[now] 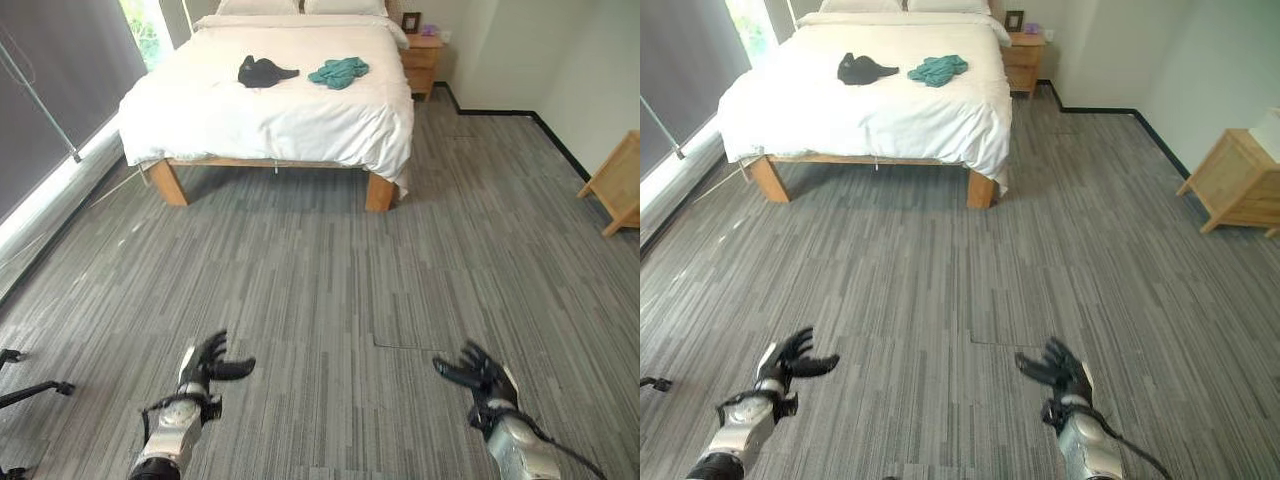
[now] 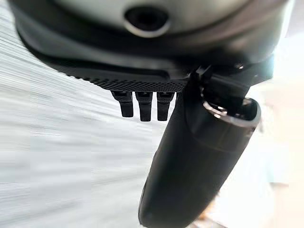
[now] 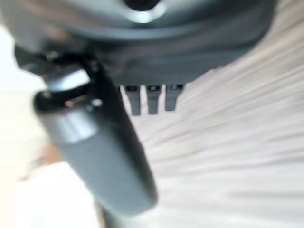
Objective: Pick up bed clothes into laundry basket.
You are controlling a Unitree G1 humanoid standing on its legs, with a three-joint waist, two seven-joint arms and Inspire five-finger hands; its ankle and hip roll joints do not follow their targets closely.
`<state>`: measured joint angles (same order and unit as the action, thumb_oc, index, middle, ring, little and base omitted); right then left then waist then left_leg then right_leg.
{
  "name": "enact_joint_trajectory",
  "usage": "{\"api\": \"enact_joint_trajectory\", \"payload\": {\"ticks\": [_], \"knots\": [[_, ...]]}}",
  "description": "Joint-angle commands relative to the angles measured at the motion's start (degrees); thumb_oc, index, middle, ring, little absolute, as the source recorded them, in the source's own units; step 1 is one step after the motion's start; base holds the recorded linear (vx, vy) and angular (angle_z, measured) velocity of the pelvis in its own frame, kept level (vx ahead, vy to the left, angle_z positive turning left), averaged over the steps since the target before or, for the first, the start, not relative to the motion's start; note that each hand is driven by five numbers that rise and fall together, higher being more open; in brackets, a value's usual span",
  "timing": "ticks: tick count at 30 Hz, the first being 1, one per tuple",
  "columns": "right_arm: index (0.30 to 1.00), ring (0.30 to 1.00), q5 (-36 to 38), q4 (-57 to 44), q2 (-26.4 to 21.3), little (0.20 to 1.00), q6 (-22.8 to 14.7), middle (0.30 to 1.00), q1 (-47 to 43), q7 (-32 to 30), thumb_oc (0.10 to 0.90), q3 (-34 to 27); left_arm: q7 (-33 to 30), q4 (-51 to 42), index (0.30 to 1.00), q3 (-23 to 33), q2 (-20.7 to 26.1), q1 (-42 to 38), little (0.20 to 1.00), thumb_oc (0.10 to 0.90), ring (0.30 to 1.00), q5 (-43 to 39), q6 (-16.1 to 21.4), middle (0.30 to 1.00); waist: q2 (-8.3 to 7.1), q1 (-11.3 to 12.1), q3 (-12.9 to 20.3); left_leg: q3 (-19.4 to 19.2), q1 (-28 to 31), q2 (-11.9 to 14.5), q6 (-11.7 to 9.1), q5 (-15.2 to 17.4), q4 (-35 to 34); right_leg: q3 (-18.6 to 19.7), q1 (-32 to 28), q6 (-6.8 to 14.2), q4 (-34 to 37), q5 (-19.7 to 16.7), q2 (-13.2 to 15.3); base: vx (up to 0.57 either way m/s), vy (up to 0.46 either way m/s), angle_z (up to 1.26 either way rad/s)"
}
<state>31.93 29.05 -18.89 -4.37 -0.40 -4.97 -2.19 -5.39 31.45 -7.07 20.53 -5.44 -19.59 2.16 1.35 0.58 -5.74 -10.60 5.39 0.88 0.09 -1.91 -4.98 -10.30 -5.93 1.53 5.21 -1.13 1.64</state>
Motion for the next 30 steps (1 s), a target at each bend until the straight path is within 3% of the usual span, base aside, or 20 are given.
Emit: {"api": "enact_joint_trajectory", "payload": {"ticks": [1,8,17,21,23,24,26,28,29,30], "knots": [[0.9,0.9,0.7,-3.7,1.3,0.9,-6.3,0.9,-2.2,0.4,0.8,0.1,-0.2,-3.6,0.9,-0.3,-0.5,-3.3,0.9,0.8,0.9,-2.8,6.5,0.9,-2.22,0.5,0.5,2.8,-0.9,2.1,-3.9,1.3,0.0,0.0,2.2,7.8,-0.5,-1.8,6.0,0.0,0.0,0.0],[0.9,0.9,-6.1,-8.1,2.3,0.9,-5.9,0.9,2.4,2.5,0.8,3.2,1.3,-7.1,0.9,-1.1,-1.2,0.0,0.9,0.8,0.9,2.4,7.4,0.9,-2.92,0.5,-0.5,2.3,-1.3,1.8,-3.5,1.6,0.0,0.7,3.3,8.0,-1.3,-1.6,6.3,0.04,0.021,-0.06],[0.9,0.9,-9.9,-10.1,1.3,0.9,-6.3,0.9,1.1,0.7,0.8,1.2,-2.2,-9.4,0.9,7.5,-1.2,4.8,0.9,0.8,0.9,-0.7,8.5,0.9,-3.48,1.4,-1.9,0.4,-2.5,0.9,-2.5,2.3,0.0,1.5,5.9,9.1,-2.6,-2.1,7.3,0.06,0.037,-0.14],[0.9,0.9,-9.3,-10.6,1.1,0.9,-6.8,0.9,-0.6,0.0,0.8,0.6,-3.1,-11.0,0.9,9.4,-0.1,4.2,0.9,0.8,0.9,-1.2,9.2,0.9,-2.84,1.8,-3.3,0.3,-2.6,-0.1,-1.3,3.4,0.4,1.8,9.0,9.5,-10.7,-0.1,8.7,0.08,0.108,-0.1],[0.9,0.9,-9.2,-11.9,1.2,0.9,-6.8,0.9,-0.5,0.2,0.8,0.8,-3.1,-12.8,0.9,9.6,0.2,3.9,0.9,0.8,0.9,-1.6,9.1,0.9,-2.51,1.2,-4.4,1.2,-1.9,-1.2,0.2,4.7,1.3,2.6,13.4,10.2,-22.5,-2.3,10.0,0.17,0.178,-0.11],[0.9,0.9,-8.5,-12.7,2.1,0.9,-6.9,0.9,0.4,0.9,0.8,1.0,-2.7,-14.3,0.9,9.4,0.4,4.0,0.9,0.8,0.9,-1.7,8.9,0.9,-1.44,0.1,-5.8,1.9,-0.5,-1.0,1.1,6.4,2.1,3.8,18.6,11.0,-33.5,-6.6,9.6,0.17,0.139,-0.18],[0.9,0.9,-7.8,-13.0,2.5,0.9,-7.0,0.9,0.6,1.2,0.8,1.1,-2.5,-14.7,0.9,9.1,0.5,4.0,0.9,0.8,0.9,-1.8,8.9,0.9,-0.92,-0.6,-6.4,2.2,0.5,-0.5,1.2,7.4,2.7,4.7,21.6,11.3,-38.9,-6.0,8.8,0.25,0.092,-0.07],[0.9,0.9,-8.0,-13.3,2.7,0.9,-6.6,0.9,0.8,1.7,0.8,1.1,-2.1,-15.4,0.9,8.6,0.4,3.7,0.9,0.8,0.9,-2.0,9.0,0.9,0.0,-1.8,-6.9,2.4,3.5,0.0,0.8,8.5,2.8,3.6,27.1,11.2,-40.3,-5.7,9.7,0.51,0.048,0.35],[0.9,0.9,-8.2,-13.8,2.4,0.9,-6.5,0.9,1.8,1.9,0.8,0.1,-1.4,-16.3,0.9,8.3,0.4,3.1,0.9,0.8,0.9,-2.0,9.1,0.9,-0.1,-3.8,-6.6,4.0,7.3,-0.5,-0.3,9.7,2.4,3.0,30.1,10.8,-32.0,-5.7,9.7,0.51,-0.016,0.33],[0.9,0.9,-8.2,-13.9,2.4,0.9,-6.5,0.9,1.9,1.9,0.8,0.1,-1.4,-16.3,0.9,8.3,0.3,3.1,0.9,0.8,0.9,-2.0,9.1,0.9,0.19,-4.0,-6.7,4.2,7.7,-0.2,-0.3,9.8,2.3,2.6,29.6,10.8,-31.8,-5.6,9.6,0.58,-0.078,0.14]]}}
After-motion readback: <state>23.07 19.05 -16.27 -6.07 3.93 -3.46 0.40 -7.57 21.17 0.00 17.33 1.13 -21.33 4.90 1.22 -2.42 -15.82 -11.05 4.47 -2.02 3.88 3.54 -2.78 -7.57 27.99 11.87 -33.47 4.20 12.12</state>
